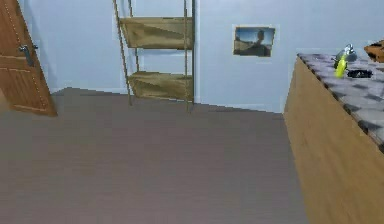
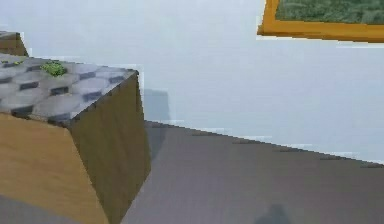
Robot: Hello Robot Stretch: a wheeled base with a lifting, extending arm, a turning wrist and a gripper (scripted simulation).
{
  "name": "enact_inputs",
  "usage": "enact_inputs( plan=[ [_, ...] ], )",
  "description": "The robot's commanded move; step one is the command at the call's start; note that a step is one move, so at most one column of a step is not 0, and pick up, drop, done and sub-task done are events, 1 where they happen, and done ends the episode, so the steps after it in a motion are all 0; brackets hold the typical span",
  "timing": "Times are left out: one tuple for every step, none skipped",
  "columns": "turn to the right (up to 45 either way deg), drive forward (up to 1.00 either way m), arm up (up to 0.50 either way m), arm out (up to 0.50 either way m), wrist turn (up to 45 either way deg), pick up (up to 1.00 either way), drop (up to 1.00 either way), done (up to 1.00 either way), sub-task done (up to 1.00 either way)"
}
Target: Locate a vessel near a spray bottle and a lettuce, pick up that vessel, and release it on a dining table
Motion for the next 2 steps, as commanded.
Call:
enact_inputs(
  plan=[
    [0.0, 0.45, 0.00, 0.00, 0.0, 0.00, 0.00, 0.00, 0.00],
    [21.0, 0.00, 0.00, 0.00, 0.0, 0.00, 0.00, 0.00, 0.00]
  ],
)
